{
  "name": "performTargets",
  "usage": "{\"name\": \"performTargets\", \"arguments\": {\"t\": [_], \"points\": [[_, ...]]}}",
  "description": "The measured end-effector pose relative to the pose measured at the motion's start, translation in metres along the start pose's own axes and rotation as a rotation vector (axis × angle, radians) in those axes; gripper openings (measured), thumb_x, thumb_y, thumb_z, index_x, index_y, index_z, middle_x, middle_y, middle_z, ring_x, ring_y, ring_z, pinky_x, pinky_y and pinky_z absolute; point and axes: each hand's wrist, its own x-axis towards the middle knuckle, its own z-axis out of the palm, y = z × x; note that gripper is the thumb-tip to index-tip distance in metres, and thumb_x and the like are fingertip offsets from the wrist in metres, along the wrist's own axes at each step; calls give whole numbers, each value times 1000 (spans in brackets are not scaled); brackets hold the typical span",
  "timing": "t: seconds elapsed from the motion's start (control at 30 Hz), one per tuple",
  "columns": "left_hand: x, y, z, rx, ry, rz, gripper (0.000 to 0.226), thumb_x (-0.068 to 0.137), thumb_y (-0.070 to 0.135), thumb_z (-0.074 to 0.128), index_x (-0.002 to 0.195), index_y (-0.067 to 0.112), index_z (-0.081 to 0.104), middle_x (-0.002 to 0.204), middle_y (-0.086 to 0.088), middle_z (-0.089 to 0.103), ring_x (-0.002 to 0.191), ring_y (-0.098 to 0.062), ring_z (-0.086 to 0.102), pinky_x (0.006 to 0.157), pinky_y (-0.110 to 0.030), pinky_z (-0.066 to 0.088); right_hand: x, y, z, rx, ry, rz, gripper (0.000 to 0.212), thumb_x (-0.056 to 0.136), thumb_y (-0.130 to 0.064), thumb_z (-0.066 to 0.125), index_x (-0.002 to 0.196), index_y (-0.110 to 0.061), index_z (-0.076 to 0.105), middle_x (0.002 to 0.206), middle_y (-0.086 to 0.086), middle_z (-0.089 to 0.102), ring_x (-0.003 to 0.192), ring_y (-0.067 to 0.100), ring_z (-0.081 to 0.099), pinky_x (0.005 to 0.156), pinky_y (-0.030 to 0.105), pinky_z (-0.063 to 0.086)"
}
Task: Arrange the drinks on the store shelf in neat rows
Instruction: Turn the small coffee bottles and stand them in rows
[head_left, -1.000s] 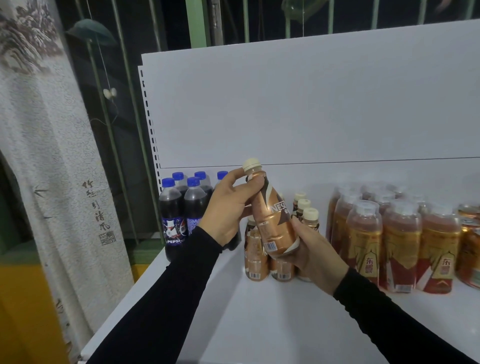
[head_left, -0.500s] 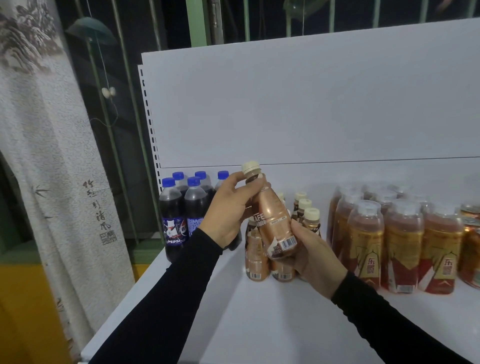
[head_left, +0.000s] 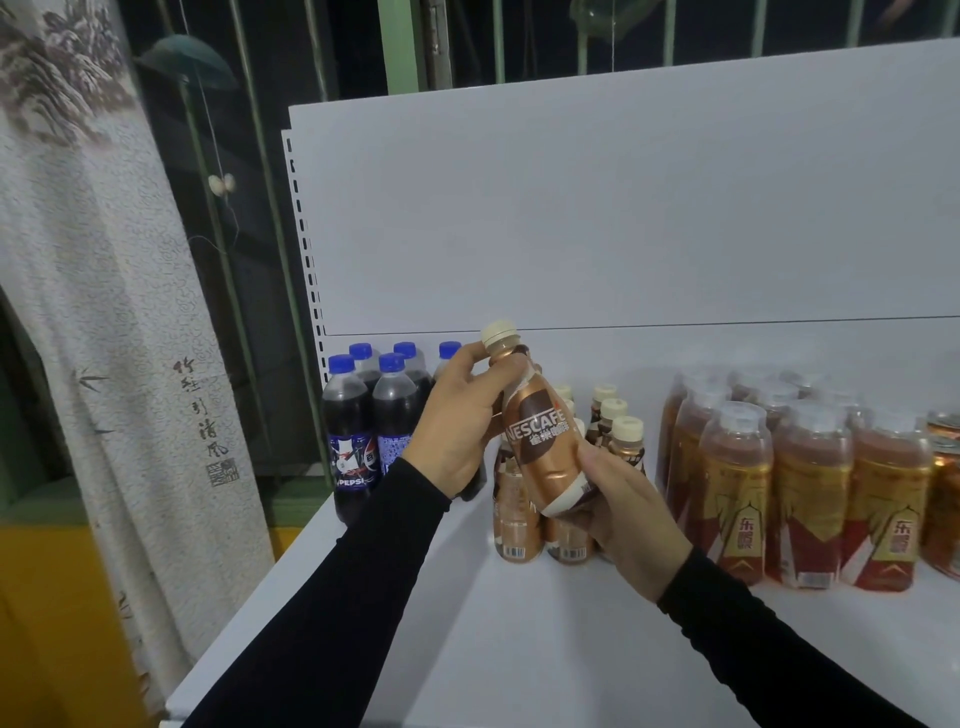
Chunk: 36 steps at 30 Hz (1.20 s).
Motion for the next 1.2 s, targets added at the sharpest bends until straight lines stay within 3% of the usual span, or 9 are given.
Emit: {"name": "performTargets", "arguments": {"t": [0.1, 0.2, 0.4, 0.53, 0.63, 0.8, 0.93, 1.03, 1.2], "points": [[-1, 1, -1, -10, 14, 6, 30, 93, 15, 67, 122, 13, 59, 107, -11, 74, 88, -22, 72, 73, -34, 56, 1, 1, 0, 0, -3, 28, 21, 97, -34, 44, 107, -28, 61, 93, -9, 76, 91, 12, 72, 75, 28, 59], [-3, 0, 0, -6, 61, 31, 35, 89, 17, 72, 121, 15, 59, 92, -3, 75, 78, -17, 73, 70, -33, 58, -3, -2, 1, -96, -47, -12, 30, 86, -40, 51, 114, -30, 59, 99, -15, 74, 97, 7, 70, 76, 23, 57], [-5, 3, 4, 26, 53, 22, 38, 91, 24, 71, 126, 14, 57, 90, -4, 73, 75, -14, 71, 68, -29, 56, -4, -1, 0, -109, -26, -76, 31, 84, -36, 55, 113, -27, 62, 100, -12, 75, 95, 6, 70, 73, 18, 55], [-6, 4, 1, 32, -5, -12, 34, 96, 21, 64, 129, 16, 56, 91, -5, 74, 77, -14, 70, 69, -29, 54, -1, 2, -1, 49, -4, 33, 26, 95, -33, 45, 113, -22, 60, 97, 1, 76, 91, 17, 72, 77, 30, 58], [-8, 4, 1, 24, 3, 10, 37, 93, 18, 69, 127, 16, 55, 89, -6, 76, 78, -17, 72, 71, -33, 57, 0, 2, -3, 84, -20, 63, 31, 86, -39, 48, 111, -24, 59, 99, 1, 76, 93, 19, 72, 81, 35, 57], [-8, 6, 4, 5, 41, 54, 40, 87, 16, 76, 121, 20, 56, 94, -7, 77, 83, -18, 74, 70, -30, 59, -4, -6, -2, -231, -7, -61, 40, 77, -43, 59, 113, -25, 61, 99, -11, 74, 96, 8, 69, 76, 22, 56], [-8, 8, 7, 12, 44, 78, 37, 87, 19, 75, 119, 21, 57, 105, -12, 71, 84, -18, 73, 75, -31, 59, -3, -6, -2, -170, -4, -97, 40, 79, -38, 58, 116, -23, 61, 100, -8, 75, 95, 10, 71, 76, 23, 57], [-8, 7, 4, 64, -4, 64, 36, 91, 28, 70, 124, 25, 57, 114, -18, 68, 93, -20, 71, 84, -36, 58, -1, -5, -3, -117, -7, -70, 36, 82, -42, 54, 111, -24, 64, 102, -1, 74, 96, 14, 70, 83, 31, 57], [-11, 1, -2, 125, -110, 37, 52, 94, 25, 67, 141, 32, 48, 99, 2, 72, 102, -21, 71, 88, -38, 57, 4, -7, -3, -24, 6, -25, 27, 96, -35, 47, 114, -24, 63, 105, 3, 74, 101, 22, 70, 89, 40, 56]]}}
